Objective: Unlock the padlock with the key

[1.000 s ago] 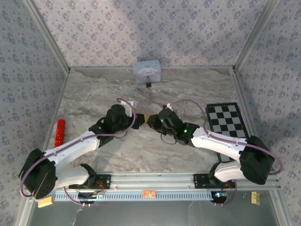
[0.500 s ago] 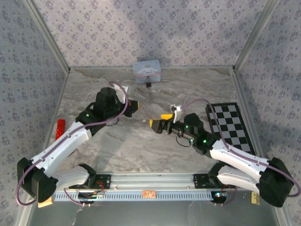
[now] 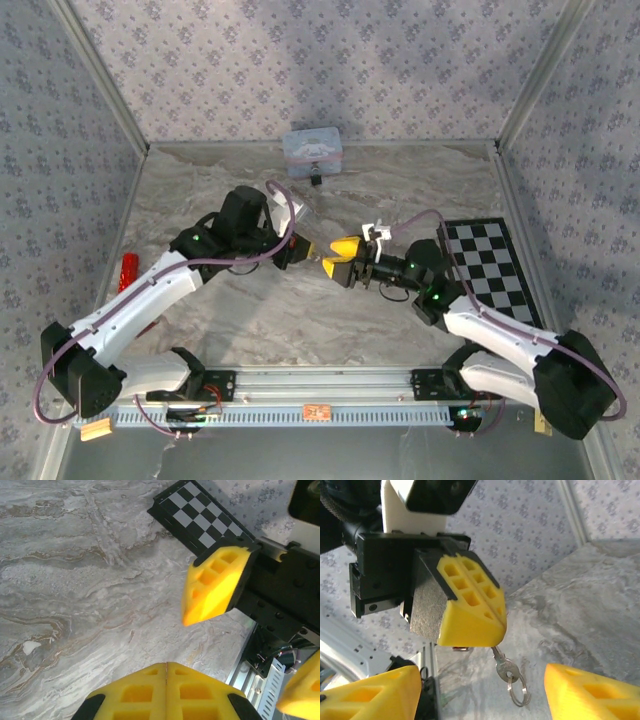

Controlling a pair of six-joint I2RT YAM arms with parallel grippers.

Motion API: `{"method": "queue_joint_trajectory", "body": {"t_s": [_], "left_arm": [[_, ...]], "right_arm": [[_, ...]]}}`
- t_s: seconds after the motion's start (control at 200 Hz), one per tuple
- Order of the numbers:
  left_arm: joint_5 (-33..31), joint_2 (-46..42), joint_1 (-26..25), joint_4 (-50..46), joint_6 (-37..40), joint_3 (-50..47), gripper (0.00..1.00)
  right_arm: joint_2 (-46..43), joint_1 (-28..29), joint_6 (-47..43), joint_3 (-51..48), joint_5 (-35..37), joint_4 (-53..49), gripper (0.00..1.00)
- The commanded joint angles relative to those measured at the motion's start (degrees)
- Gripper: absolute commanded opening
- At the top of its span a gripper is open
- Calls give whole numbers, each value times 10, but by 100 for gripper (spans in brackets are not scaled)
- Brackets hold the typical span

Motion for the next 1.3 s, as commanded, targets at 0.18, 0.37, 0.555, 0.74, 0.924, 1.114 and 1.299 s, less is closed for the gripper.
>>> {"method": "queue_joint_trajectory", "body": {"t_s": [0.18, 0.37, 0.555, 0.74, 0.924, 1.114, 1.299], "left_arm": [[63, 0, 0, -8, 38, 33, 0], [94, 3, 3, -14, 45, 41, 0], [127, -2, 19, 12, 32, 33, 0], [137, -14, 31, 27, 25, 24, 0], [156, -16, 37, 39, 21, 19, 0], [159, -17, 38, 39, 20, 18, 0], [163, -15, 42, 43, 15, 16, 0]], "right_arm": [[45, -8, 15, 24, -71, 79, 46], [47, -10, 13, 30, -78, 78, 43], [51, -8, 12, 36, -90, 76, 37], [56, -3, 17, 44, -109, 82, 34], [67, 5, 24, 49, -108, 90, 35], [66, 11, 22, 49, -99, 86, 26], [64, 11, 27, 43, -81, 90, 24]]}}
